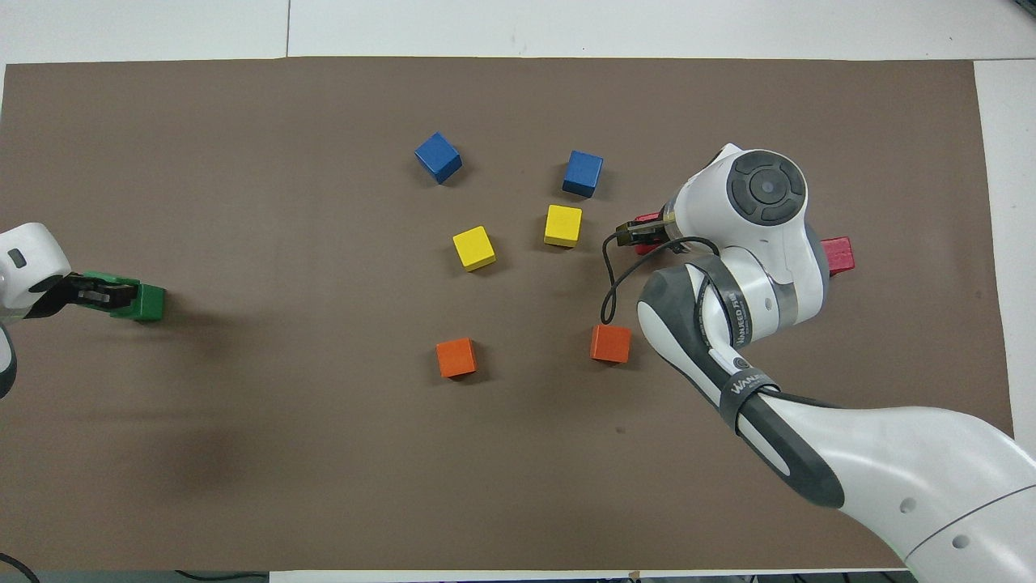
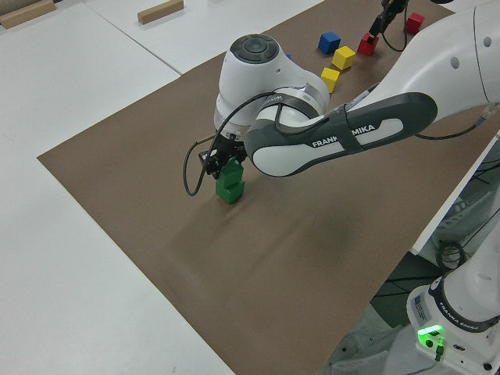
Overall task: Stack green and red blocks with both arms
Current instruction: 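Lower the green cube onto green with the left gripper while the right gripper grasps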
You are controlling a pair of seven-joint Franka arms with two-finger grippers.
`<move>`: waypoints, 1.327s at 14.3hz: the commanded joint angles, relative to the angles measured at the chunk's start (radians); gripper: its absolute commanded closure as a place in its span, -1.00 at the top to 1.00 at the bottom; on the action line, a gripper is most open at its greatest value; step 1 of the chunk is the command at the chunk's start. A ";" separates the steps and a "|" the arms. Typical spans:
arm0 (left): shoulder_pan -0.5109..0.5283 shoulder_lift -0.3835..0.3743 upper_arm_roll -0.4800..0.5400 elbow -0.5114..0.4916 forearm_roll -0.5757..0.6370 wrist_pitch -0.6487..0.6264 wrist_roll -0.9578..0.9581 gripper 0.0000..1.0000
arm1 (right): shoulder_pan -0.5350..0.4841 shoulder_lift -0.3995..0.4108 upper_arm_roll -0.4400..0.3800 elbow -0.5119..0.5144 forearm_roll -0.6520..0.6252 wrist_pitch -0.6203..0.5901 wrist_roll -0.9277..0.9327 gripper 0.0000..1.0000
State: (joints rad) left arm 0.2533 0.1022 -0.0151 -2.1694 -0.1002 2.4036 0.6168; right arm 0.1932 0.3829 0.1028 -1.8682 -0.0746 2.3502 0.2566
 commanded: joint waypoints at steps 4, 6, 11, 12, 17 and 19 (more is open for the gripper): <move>0.006 -0.027 -0.003 -0.041 -0.022 0.031 0.008 -0.35 | -0.006 0.047 0.005 0.029 -0.007 0.014 -0.007 1.00; 0.004 -0.027 -0.003 -0.041 -0.022 0.031 0.001 -0.12 | -0.006 0.051 0.005 0.034 -0.007 0.014 -0.007 1.00; 0.006 -0.026 -0.003 -0.036 -0.022 0.031 0.000 1.00 | -0.011 0.070 0.005 0.055 -0.005 0.012 -0.007 0.96; 0.004 -0.024 -0.003 -0.033 -0.022 0.031 0.000 1.00 | -0.011 0.073 0.005 0.058 -0.005 0.012 -0.007 0.93; -0.006 -0.015 -0.003 0.009 -0.022 0.011 -0.006 1.00 | -0.006 0.082 0.005 0.081 0.016 -0.005 -0.005 -0.33; -0.008 -0.003 -0.005 0.057 -0.022 -0.033 -0.017 1.00 | -0.003 0.083 0.003 0.099 0.015 -0.026 -0.005 -1.00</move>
State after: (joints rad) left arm 0.2525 0.1021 -0.0206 -2.1529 -0.1013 2.4137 0.6120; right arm 0.1933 0.4474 0.1018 -1.8106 -0.0710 2.3524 0.2566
